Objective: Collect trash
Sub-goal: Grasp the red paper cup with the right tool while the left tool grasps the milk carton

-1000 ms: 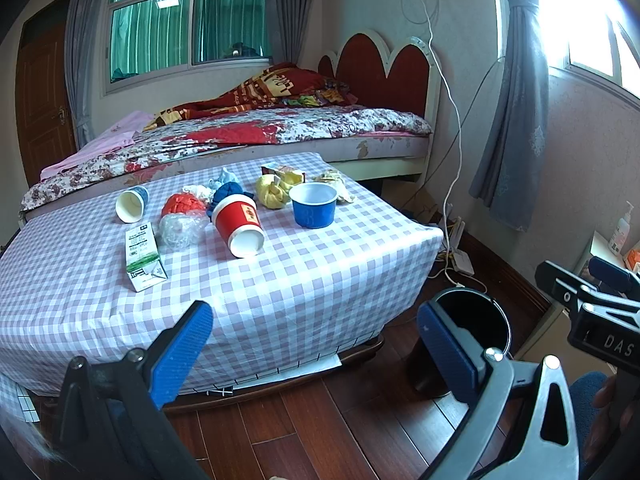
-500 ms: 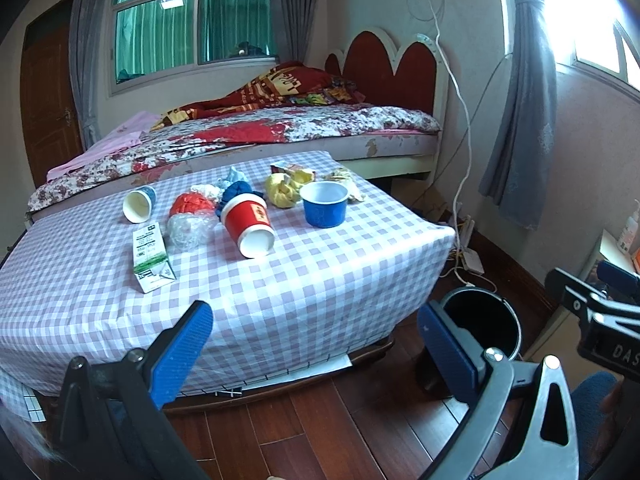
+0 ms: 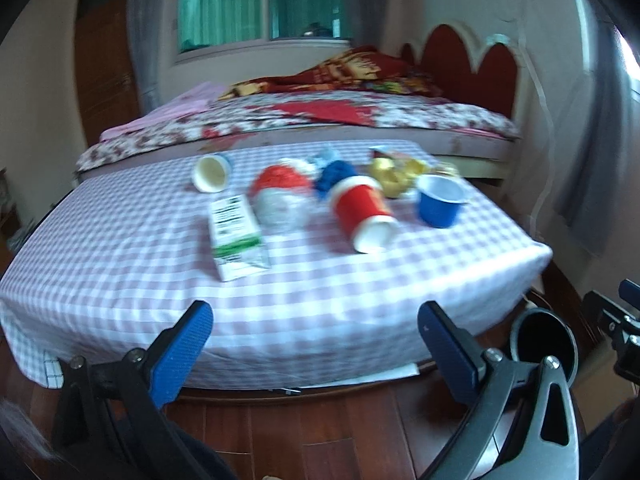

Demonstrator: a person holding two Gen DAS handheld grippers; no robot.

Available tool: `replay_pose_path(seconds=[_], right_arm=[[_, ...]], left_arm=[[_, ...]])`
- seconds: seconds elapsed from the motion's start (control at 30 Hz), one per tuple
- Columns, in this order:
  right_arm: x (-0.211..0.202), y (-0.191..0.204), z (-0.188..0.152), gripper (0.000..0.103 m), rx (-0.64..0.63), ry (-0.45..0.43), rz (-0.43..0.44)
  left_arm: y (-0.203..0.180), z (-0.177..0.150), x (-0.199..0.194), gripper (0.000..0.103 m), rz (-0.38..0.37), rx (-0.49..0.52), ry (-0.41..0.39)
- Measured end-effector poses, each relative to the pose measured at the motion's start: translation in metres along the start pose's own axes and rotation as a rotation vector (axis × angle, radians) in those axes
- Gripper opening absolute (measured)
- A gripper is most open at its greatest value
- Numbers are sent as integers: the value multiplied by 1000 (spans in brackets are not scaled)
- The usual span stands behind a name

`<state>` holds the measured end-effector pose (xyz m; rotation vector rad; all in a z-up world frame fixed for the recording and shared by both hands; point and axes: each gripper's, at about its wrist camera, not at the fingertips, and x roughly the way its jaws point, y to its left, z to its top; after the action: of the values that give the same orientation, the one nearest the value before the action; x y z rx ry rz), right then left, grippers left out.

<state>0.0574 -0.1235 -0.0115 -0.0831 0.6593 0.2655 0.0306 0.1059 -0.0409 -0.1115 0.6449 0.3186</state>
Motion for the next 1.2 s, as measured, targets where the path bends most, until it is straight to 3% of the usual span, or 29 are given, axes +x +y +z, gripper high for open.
replay_pose_path(seconds=[0.13, 0.27, 0.43, 0.5, 0.67, 0.97, 1.2], right_arm=[[39, 24, 13, 102, -37, 31, 71], [69, 56, 29, 102, -74, 47, 122], [103, 94, 38, 100, -134, 44, 212], [115, 103, 40, 92, -151, 53, 229], [145, 122, 45, 83, -173, 69, 267], [181, 137, 59, 81, -216, 93, 285], [201, 144, 62, 60, -217, 138, 309]], left_arm=[[29, 9, 26, 102, 87, -45, 13], [55, 15, 53, 102, 117, -95, 23], [71, 17, 82, 100, 105, -150, 45], [71, 19, 88, 98, 104, -159, 50], [72, 25, 102, 94, 90, -173, 27], [73, 32, 140, 92, 98, -187, 79], [84, 27, 151, 81, 117, -193, 107]])
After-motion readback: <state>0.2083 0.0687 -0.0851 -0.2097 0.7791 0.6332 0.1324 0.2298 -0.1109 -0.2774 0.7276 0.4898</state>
